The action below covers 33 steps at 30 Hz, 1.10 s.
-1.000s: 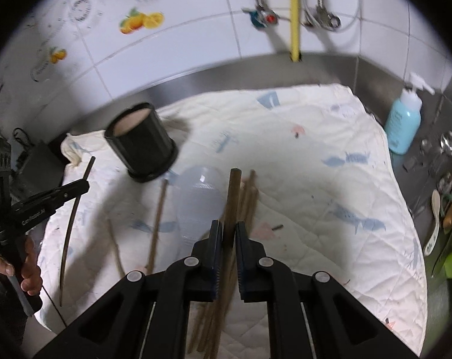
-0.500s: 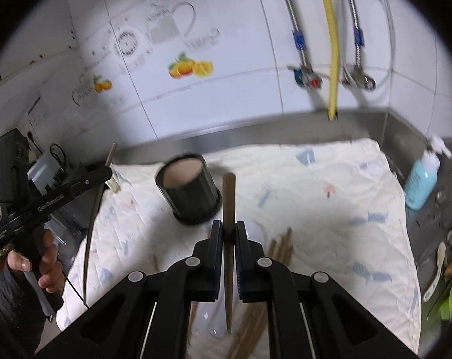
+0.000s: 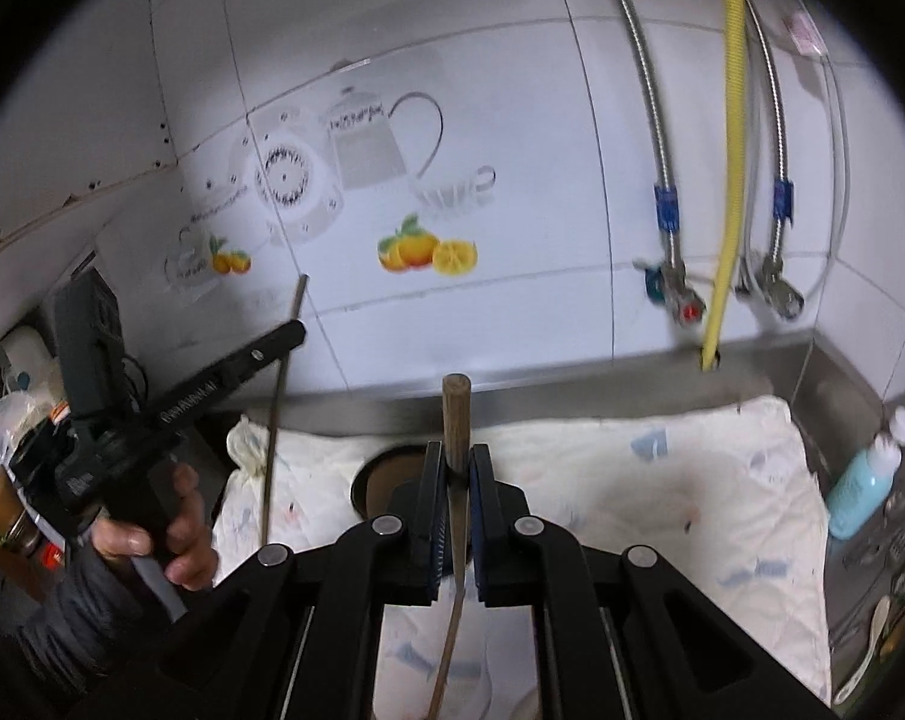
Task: Organize utensils
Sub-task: 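Lift both held chopsticks upright and carry them over the black pot, then lower both chopsticks into the black pot and open both tools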
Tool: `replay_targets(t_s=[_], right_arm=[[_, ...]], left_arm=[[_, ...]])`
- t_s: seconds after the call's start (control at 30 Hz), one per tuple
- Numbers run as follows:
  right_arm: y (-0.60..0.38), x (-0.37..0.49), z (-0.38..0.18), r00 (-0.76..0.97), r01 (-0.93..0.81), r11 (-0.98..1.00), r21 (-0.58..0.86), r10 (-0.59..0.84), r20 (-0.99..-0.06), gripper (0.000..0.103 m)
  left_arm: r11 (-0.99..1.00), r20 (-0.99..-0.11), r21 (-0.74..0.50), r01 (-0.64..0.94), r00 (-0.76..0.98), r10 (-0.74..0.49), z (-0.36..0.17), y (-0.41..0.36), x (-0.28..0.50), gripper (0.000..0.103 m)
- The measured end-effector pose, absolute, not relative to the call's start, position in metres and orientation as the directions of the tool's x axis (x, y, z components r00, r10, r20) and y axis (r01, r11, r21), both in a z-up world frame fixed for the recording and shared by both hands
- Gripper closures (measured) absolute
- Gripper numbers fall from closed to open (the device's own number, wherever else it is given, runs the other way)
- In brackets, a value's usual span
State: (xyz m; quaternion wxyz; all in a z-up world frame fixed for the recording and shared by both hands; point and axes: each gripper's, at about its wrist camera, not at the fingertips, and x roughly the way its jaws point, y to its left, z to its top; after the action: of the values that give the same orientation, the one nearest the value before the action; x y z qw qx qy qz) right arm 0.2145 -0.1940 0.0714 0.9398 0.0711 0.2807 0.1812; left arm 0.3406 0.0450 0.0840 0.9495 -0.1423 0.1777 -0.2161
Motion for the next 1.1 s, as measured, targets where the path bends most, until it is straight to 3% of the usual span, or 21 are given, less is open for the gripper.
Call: replay_targets(t_s=[0.47, 0.73, 1.1], right_arm=[[-0.169, 0.243, 0.092, 0.799, -0.304, 0.927, 0.222, 0.375, -0.470, 0.094], [-0.149, 0.255, 0.093, 0.794, -0.342, 0.913, 0.223, 0.407, -0.451, 0.093], [-0.140, 0.274, 0.059, 0.747, -0.323, 0.921, 0.218, 0.390, -0.539, 0.093]], left_arm=[[0.854, -0.100, -0.396, 0.337, 0.909, -0.405, 0.070, 0.064, 0.413, 0.097], [0.903, -0.114, -0.315, 0.292, 0.933, -0.342, 0.041, 0.052, 0.422, 0.097], [0.912, -0.185, -0.312, 0.267, 0.924, -0.334, 0.012, 0.057, 0.404, 0.097]])
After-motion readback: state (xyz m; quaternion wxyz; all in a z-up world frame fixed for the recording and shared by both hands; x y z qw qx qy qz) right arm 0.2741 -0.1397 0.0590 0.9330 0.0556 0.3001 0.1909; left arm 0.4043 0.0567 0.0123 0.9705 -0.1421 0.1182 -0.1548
